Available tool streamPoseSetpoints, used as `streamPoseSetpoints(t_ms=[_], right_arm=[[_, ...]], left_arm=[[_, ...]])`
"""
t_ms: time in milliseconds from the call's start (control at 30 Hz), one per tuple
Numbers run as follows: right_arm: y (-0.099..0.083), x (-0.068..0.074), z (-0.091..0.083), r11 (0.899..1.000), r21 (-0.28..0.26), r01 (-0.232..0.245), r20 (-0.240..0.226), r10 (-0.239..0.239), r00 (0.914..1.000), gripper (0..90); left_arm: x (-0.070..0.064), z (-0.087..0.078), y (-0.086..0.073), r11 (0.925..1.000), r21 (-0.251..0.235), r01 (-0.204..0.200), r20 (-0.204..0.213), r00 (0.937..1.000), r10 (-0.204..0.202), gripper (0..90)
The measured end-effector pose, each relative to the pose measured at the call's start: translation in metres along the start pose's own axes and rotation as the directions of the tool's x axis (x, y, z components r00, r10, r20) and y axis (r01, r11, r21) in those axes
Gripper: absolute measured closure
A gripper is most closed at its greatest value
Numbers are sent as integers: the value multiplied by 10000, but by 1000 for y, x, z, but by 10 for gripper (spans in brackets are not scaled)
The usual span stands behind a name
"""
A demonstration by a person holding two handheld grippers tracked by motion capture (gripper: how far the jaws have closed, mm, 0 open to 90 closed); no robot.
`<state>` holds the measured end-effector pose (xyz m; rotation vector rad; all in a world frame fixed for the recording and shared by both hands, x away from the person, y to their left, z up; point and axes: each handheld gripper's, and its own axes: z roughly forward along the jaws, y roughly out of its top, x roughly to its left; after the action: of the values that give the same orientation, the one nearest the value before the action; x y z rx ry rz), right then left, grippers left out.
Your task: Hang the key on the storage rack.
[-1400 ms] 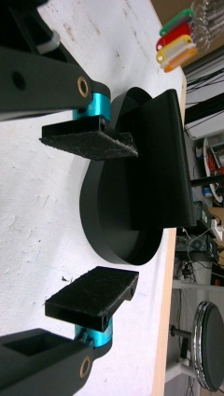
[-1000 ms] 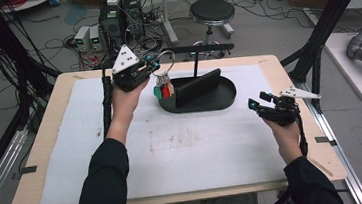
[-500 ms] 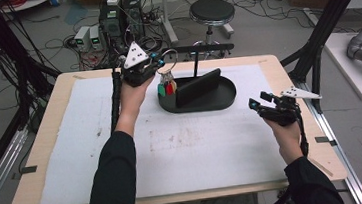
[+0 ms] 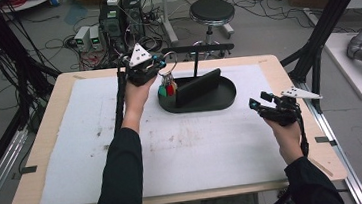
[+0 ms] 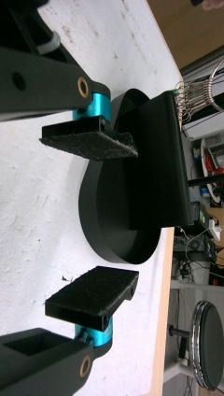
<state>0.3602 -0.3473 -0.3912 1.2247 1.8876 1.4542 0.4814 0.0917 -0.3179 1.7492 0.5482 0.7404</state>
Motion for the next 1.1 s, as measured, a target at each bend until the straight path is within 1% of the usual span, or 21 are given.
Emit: streamPoseSetpoints(t_ms=[200, 333, 367, 400, 500, 633, 700, 833, 933, 967, 1000, 1067, 1100], right_arm=[[0, 0, -1, 10000, -3, -14, 8, 14, 10000, 358], [0, 0, -1, 10000, -34, -23, 13, 23, 10000, 358], [0, 0, -1, 10000, -34, -23, 13, 23, 10000, 358], [0, 0, -1, 10000, -36, -33, 15, 33, 10000, 358], [0, 0, -1, 10000, -33, -25, 15, 25, 10000, 359], [0, 0, 0, 10000, -17, -4, 20, 4, 10000, 359], [0, 0, 0, 10000, -33, 10, 16, -10, 10000, 360], [0, 1, 0, 10000, -3, 9, 6, -9, 10000, 360], [0, 0, 0, 10000, 11, 4, 0, -4, 10000, 360], [0, 0, 0, 10000, 14, 6, -1, -6, 10000, 360], [0, 0, 0, 10000, 16, -4, 0, 4, 10000, 360], [0, 0, 0, 10000, 7, -11, -5, 11, 10000, 360], [0, 0, 0, 10000, 7, -11, -5, 11, 10000, 360]], left_arm=[[1, 4, -6, 9997, 163, 175, -79, 9998, -174, 863], [4, 4, -10, 9994, 140, 332, -137, 9994, -330, 863], [4, 3, -10, 9993, 210, 302, -182, 9994, -298, 863], [6, 3, -12, 9989, 222, 403, -182, 9990, -399, 863], [7, 4, -14, 9985, 197, 502, -173, 9986, -498, 862], [6, 6, -15, 9983, 254, 518, -245, 9984, -512, 855], [6, 6, -16, 9978, 268, 606, -345, 9976, -596, 846], [5, 7, -17, 9979, 285, 582, -451, 9974, -569, 847], [6, 5, -18, 9975, 266, 657, -573, 9963, -641, 847], [6, 5, -18, 9970, 226, 738, -654, 9952, -722, 837], [6, 3, -18, 9967, 320, 750, -760, 9945, -724, 797], [7, 0, -19, 9957, 399, 839, -830, 9933, -804, 733], [6, -2, -19, 9955, 331, 882, -893, 9924, -850, 733]])
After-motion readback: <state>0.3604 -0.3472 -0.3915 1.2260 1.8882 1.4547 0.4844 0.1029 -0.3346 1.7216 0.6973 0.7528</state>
